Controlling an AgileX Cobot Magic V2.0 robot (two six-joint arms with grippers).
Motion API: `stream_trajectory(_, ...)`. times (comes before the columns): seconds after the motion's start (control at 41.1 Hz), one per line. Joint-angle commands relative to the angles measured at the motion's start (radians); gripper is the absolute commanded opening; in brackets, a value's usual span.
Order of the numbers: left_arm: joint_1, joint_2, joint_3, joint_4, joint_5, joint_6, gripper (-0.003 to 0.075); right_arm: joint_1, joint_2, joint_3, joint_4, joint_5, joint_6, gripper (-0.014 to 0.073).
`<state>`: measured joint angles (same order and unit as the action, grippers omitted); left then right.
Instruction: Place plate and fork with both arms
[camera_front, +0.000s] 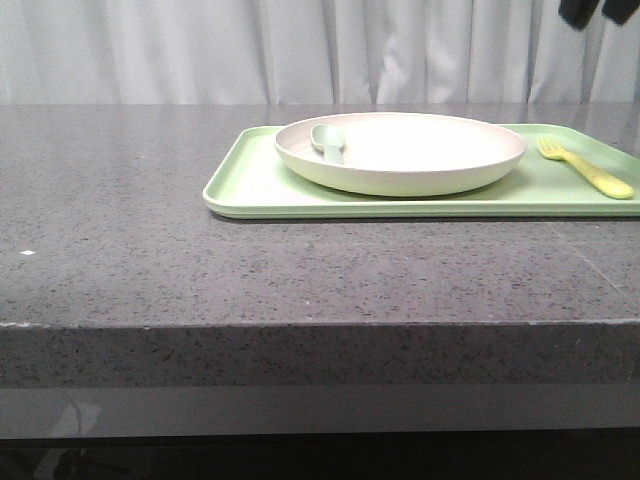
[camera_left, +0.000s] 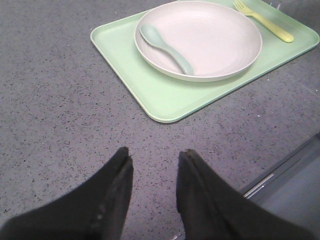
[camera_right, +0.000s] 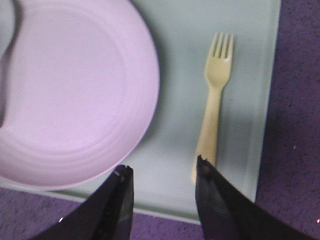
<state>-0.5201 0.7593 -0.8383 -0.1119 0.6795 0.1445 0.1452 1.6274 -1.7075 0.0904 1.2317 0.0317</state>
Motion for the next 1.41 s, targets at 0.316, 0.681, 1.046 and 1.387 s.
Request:
stream_trajectory(0.316,0.002,-0.005,-0.028,-0.015,-0.072,0.003,0.0242,0.124,-0.521,0.395,-0.02,-0.192,-0.038,0.033)
stream_trajectory(0.681,0.002,-0.005,-0.028,-0.015,-0.072,0.003,0.0242,0.124,-0.97,0.774,-0.049,-0.307,-0.038,0.033)
stream_trajectory(1.046,0.002,-0.005,-0.028,-0.015,-0.072,0.003,0.0242,0.124,-1.251,0.926,-0.072,-0.338,-0.037,0.033)
stream_trajectory(1.387,0.002,-0.005,-0.028,-0.015,-0.065,0.003,0.0058,0.124,-1.256,0.945,-0.059,-0.337,-0.032,0.0048)
